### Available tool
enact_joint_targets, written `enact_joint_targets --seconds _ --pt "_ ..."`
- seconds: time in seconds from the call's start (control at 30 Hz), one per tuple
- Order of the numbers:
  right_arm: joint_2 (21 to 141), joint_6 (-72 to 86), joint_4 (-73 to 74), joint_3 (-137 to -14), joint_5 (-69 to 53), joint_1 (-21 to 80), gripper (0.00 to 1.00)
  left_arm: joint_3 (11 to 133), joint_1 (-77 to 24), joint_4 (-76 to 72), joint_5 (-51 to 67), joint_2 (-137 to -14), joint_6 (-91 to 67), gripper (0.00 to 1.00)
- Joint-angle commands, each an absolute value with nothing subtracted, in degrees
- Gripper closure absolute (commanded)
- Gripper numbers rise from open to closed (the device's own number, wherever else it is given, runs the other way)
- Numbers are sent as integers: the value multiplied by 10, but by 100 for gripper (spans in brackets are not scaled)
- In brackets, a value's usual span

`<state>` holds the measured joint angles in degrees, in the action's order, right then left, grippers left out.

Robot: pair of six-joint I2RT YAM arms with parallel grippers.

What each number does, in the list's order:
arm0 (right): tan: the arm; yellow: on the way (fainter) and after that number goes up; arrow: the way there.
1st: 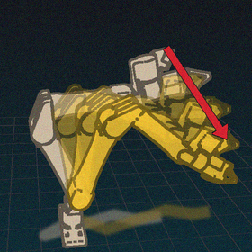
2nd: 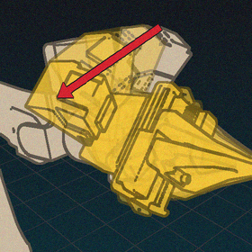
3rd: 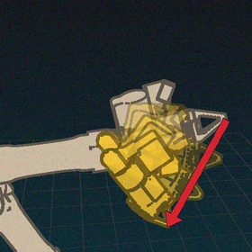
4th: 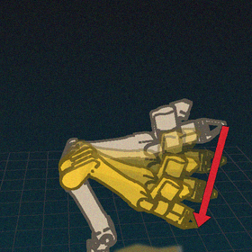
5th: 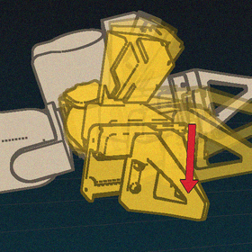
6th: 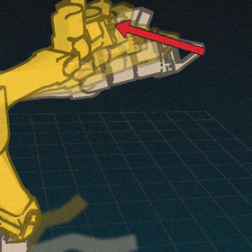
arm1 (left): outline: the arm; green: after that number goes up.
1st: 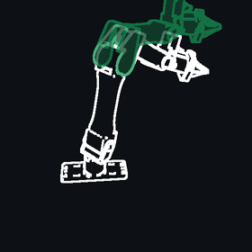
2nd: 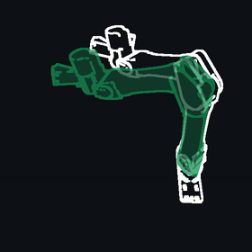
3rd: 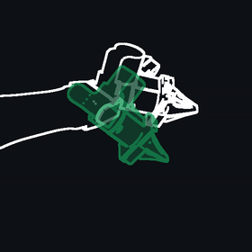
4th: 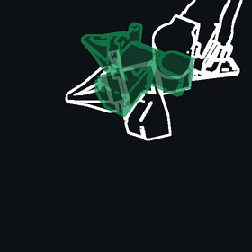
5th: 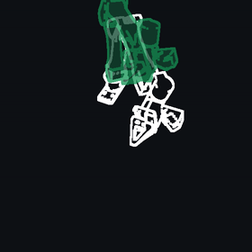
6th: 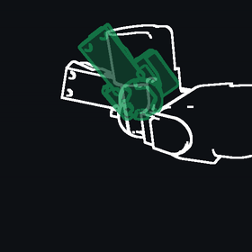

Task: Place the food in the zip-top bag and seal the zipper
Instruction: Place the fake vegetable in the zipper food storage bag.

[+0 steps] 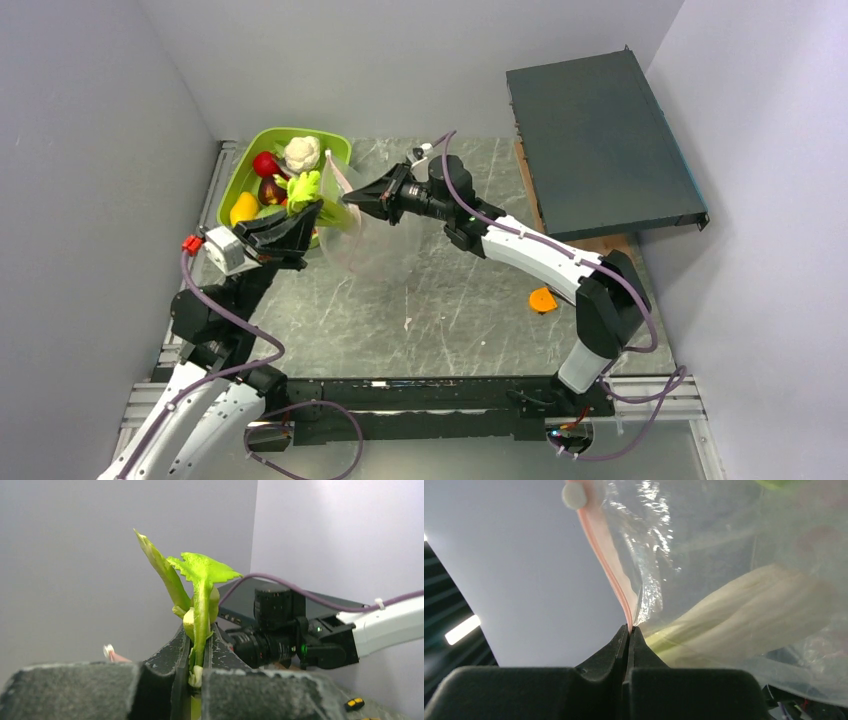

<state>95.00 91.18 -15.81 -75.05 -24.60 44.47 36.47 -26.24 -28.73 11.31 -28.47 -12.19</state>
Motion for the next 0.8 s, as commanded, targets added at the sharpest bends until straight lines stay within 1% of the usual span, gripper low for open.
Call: enact_joint_targets --seconds 0.0,0.1,0.3,0.53,0.63,0.67,0.7,0.77 --pt "955 978 -215 -788 -249 440 100 316 -263 -353 130 -268 -136 100" --pt "963 974 -210 -811 -246 436 100 273 -263 -341 115 -234 -164 100" --pt "974 965 -212 -825 -235 432 100 225 -262 -272 36 -179 -252 100" --pt "977 958 -210 -829 -215 431 100 209 -263 -253 49 -187 -322 100" --pt "977 943 -204 -829 -207 431 100 242 -263 -174 52 -208 -358 100" --pt "975 936 -203 -828 -204 431 100 251 -263 -154 56 -213 -367 95" --pt "973 928 -202 -826 -202 430 100 259 -263 -136 59 -216 -374 88" --pt "968 905 -204 -823 -202 431 100 274 -263 -95 66 -214 -377 59"
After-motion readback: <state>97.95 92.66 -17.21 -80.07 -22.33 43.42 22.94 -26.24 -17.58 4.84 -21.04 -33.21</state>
